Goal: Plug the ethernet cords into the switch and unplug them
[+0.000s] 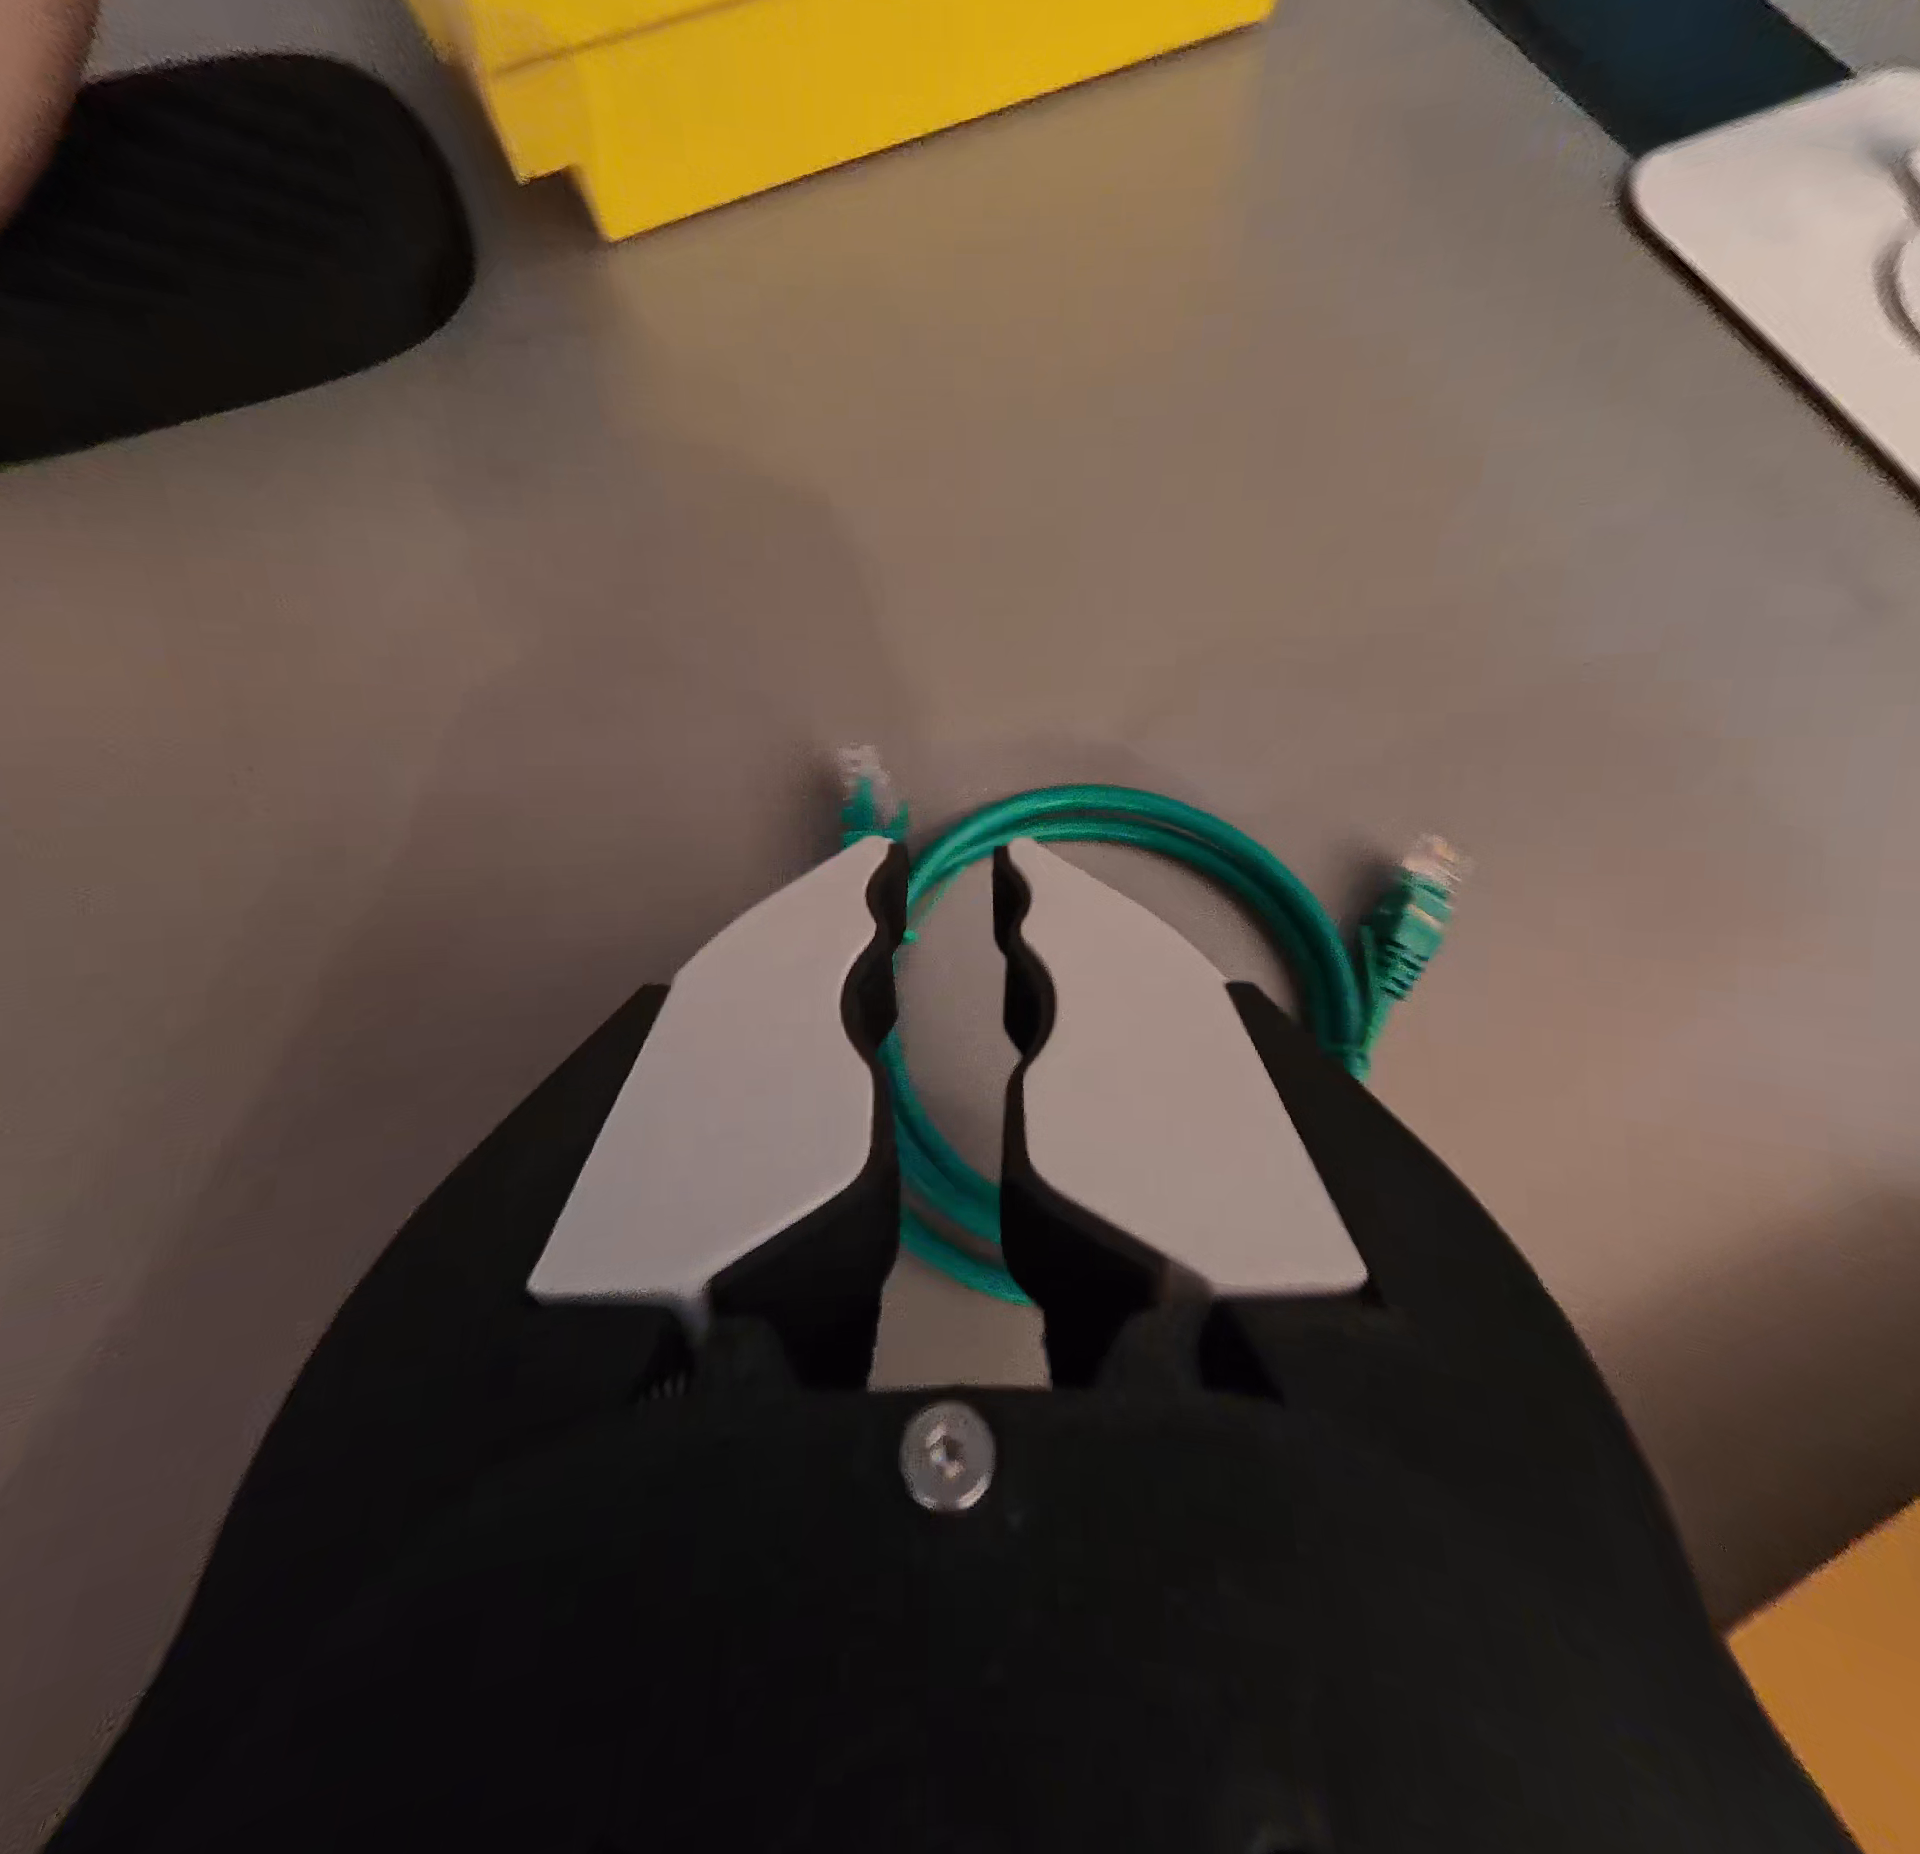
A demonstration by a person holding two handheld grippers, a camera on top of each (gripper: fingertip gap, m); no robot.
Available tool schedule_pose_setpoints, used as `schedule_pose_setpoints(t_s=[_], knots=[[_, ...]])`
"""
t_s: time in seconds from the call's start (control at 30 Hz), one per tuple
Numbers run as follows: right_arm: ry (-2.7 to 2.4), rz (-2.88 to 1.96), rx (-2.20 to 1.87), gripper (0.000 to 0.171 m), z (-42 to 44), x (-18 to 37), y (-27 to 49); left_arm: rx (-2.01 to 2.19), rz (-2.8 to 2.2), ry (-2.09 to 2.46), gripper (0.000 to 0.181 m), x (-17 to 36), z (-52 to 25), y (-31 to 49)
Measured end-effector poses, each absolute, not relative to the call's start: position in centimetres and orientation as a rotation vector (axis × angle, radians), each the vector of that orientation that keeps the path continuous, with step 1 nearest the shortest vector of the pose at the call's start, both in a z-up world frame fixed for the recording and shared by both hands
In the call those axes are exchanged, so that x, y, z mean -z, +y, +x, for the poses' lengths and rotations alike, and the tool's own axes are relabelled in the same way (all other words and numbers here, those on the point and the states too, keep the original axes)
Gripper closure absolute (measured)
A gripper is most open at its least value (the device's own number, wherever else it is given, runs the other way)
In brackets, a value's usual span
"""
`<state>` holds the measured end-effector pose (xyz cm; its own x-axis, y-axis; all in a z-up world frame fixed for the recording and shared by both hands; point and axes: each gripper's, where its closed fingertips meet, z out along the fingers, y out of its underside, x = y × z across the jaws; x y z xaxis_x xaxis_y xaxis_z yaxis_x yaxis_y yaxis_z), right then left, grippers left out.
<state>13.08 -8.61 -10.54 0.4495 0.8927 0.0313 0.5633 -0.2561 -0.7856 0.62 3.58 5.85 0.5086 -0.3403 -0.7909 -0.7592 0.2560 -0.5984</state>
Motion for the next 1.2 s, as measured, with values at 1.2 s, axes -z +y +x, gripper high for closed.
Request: schedule_pose_setpoints(t_s=[1.2], knots=[[-1.541, -1.707, 0.455, 0.154, 14.5, 14.5, -6.1, -0.320, -1.347, 1.055, 0.151, -6.3, 0.7, 3.3]])
